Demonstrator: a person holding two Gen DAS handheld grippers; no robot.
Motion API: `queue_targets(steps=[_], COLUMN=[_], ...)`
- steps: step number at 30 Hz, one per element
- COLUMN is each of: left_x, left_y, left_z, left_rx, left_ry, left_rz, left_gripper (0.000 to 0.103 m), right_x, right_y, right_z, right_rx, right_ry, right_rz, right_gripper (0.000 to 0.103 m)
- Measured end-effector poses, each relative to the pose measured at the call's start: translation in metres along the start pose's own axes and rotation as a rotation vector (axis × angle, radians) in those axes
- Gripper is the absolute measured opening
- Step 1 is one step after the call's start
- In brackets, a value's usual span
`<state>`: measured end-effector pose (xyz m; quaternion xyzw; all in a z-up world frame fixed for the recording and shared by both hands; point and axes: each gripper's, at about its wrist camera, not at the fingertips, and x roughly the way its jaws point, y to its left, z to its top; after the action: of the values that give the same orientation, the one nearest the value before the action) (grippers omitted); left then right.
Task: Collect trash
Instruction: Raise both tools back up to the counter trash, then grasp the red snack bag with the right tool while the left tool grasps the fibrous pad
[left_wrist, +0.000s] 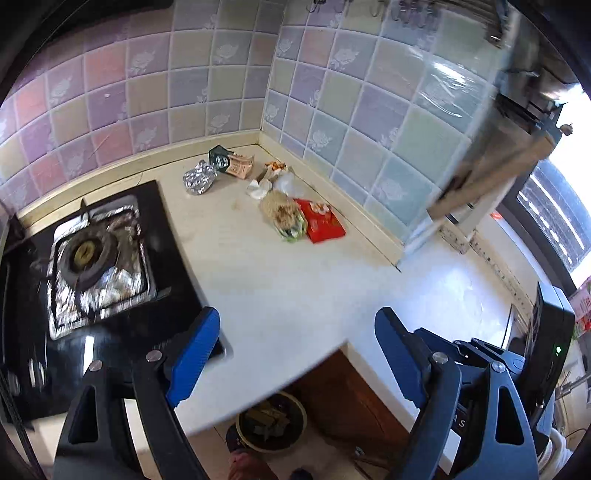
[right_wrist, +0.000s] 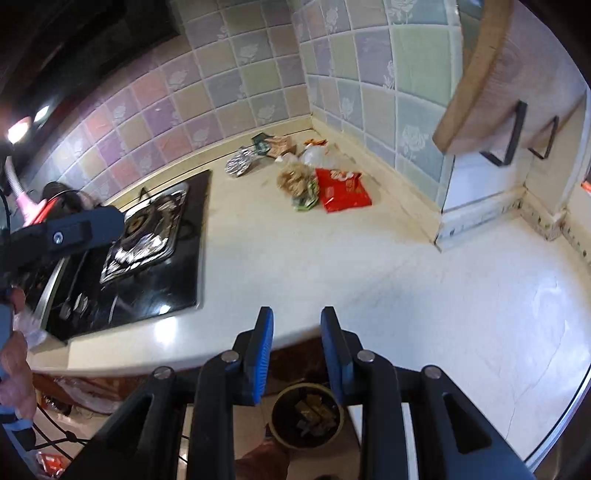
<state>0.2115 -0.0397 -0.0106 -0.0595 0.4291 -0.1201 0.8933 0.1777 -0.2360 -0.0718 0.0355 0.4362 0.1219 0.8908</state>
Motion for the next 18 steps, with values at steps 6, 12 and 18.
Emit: queue_targets(steps=[6,12,18], left_x=[0.086,0.181,0.256], left_y=[0.036,0.06,0.066], left_z=[0.085,0.132,0.149], left_rx=[-0.039,-0.109,-0.164], left_ry=[0.072,0.181,0.282], left_rz=[-0.05,-0.099,-0.146], left_gripper=[0.085,0.085,0.085], right_x=[0.055,0.112,0.147], right_y=[-0.005,-0.021,-0.033], right_z=[0.066,0.106,0.119], right_rx=[0.047,0.122,0.167], right_ry=[-0.011,-0.001,0.037], right_rz=[-0.09,-0.169,-0.206], right_gripper=[0.027,0.027,0.027])
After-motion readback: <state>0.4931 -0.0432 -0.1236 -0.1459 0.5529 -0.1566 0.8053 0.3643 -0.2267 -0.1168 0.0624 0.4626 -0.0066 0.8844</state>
